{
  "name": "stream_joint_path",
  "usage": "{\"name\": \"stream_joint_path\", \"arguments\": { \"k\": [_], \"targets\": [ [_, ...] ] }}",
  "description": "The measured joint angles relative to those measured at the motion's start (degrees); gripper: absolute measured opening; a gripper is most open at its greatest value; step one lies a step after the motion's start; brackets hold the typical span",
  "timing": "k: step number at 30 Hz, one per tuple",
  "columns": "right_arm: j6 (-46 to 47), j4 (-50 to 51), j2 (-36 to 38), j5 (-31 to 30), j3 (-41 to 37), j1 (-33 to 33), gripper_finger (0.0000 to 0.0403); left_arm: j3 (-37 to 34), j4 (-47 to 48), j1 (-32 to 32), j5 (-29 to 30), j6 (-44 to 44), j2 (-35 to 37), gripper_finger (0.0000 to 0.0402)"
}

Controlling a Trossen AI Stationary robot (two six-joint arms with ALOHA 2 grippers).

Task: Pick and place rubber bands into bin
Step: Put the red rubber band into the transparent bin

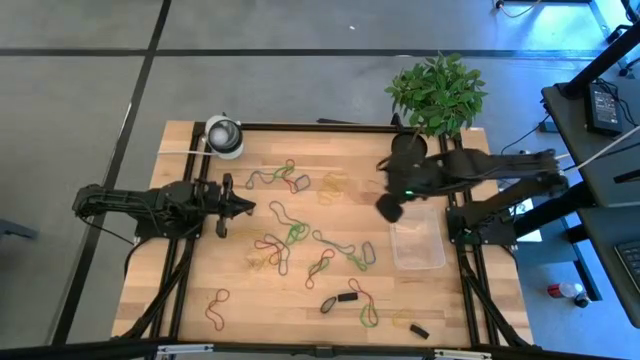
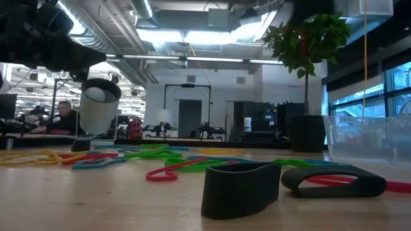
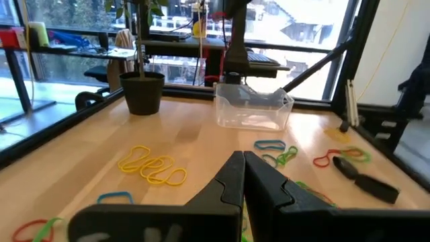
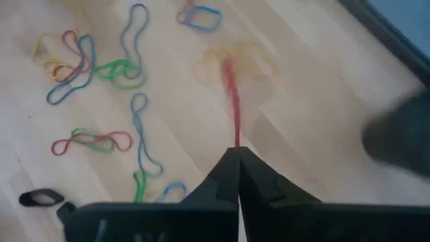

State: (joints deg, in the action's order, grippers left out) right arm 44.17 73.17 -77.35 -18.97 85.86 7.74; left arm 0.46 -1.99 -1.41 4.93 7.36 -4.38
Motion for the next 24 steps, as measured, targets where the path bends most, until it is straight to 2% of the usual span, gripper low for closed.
{"name": "stream_joint_path", "arguments": {
  "k": [3, 8, 12, 15, 19, 24],
  "targets": [
    [6.9, 7.3, 3.5, -0.8, 0.0, 2.9, 0.0, 0.0, 0.0, 0.0, 0.0, 5.0, 0.0, 0.0001],
    [17.9, 16.9, 5.2, 0.0, 0.0, 9.4, 0.0, 0.0, 0.0, 0.0, 0.0, 10.2, 0.0, 0.0001],
    [22.8, 16.5, 5.1, 2.7, -3.7, 14.1, 0.0, 0.0, 0.0, 0.0, 0.1, 13.2, 0.0, 0.0001],
    [25.7, 16.4, 4.7, 5.3, -9.5, 16.1, 0.0, 0.0, 0.0, 0.0, 0.1, 13.5, 0.0, 0.0001],
    [27.9, 12.3, 4.8, 9.7, -20.0, 17.3, 0.0, 0.0, -0.3, 0.0, 0.1, 14.4, 0.0, 0.0001],
    [27.9, -4.3, 4.9, 10.6, -31.7, 17.4, 0.0, 0.0, -0.5, 0.0, 0.7, 14.6, 0.0, 0.0001]
  ]
}}
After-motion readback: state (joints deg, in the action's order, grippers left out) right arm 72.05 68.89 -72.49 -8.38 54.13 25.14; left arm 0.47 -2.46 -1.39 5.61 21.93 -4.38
